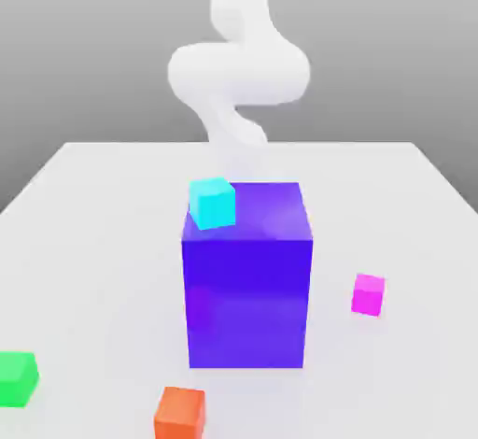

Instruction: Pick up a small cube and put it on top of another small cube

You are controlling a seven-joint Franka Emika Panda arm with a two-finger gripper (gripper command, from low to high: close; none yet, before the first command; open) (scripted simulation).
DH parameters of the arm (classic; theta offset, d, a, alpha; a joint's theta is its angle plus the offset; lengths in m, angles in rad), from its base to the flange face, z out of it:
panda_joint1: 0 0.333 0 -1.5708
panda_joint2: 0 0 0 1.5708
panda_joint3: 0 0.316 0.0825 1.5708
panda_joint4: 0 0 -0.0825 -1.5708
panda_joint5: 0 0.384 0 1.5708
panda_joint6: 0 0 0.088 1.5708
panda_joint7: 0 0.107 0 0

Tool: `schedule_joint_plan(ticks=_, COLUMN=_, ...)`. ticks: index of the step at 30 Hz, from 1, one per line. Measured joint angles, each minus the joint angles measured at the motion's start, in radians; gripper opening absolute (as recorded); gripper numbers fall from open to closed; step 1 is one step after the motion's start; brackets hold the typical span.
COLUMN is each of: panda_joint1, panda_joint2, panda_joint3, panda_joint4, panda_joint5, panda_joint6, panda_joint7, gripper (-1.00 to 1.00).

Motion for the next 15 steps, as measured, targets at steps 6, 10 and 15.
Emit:
schedule_joint_plan(ticks=6, panda_joint1=0.056, panda_joint2=0.191, panda_joint3=0.142, panda_joint4=-0.170, panda_joint5=0.106, panda_joint6=0.154, panda_joint7=0.205, gripper=0.00)
schedule_joint_plan(ticks=10, panda_joint1=0.094, panda_joint2=0.309, panda_joint3=0.247, panda_joint4=-0.278, panda_joint5=0.157, panda_joint6=0.251, panda_joint7=0.347, gripper=0.00)
schedule_joint_plan(ticks=15, panda_joint1=0.138, panda_joint2=0.458, panda_joint3=0.385, panda_joint4=-0.413, panda_joint5=0.194, panda_joint6=0.374, panda_joint7=0.544, gripper=0.00)
